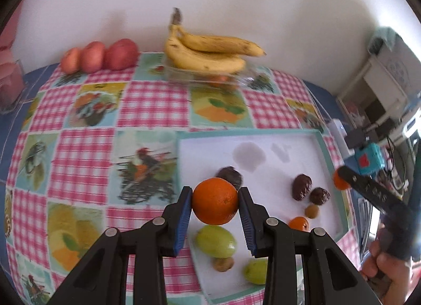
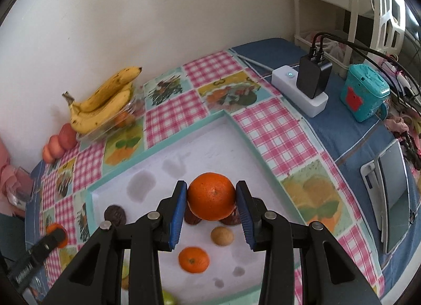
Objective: Organize fruits
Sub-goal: 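Carry both mandarins over the white tray with both tools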
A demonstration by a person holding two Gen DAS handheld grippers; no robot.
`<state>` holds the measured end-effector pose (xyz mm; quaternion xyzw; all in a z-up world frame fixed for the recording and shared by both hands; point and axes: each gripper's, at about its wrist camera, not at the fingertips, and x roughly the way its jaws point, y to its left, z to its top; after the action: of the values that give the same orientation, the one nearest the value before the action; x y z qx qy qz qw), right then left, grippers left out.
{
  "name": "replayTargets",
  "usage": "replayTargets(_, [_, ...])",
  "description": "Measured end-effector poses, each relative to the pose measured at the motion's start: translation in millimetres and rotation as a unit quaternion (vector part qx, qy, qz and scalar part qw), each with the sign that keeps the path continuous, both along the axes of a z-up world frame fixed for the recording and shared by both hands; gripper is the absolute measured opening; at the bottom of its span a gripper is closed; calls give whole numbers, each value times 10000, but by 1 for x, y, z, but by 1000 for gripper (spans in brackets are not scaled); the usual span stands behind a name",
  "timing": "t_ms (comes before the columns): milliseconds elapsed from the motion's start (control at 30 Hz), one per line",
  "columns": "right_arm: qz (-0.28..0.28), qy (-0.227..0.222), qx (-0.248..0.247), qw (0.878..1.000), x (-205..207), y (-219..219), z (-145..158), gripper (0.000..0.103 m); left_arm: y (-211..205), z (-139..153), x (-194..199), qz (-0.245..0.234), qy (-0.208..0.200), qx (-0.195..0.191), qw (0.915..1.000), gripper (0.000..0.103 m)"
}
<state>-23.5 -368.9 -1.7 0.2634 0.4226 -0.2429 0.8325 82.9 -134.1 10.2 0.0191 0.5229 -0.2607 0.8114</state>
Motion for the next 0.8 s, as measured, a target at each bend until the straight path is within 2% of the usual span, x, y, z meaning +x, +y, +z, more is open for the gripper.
replayTargets(367, [-74,99,-99,9999,12,-19,-34,40,-49,-31,-8,-473,195,103,9986,38])
replayTargets(600, [92,164,-285,9994,23,-19,-41,40,-79,-48,-12,-846,38,280,9960,38])
replayTargets(800, [153,300,-307,9990,30,-24,-50,40,-90,-59,-12,-958,40,304,9949,38])
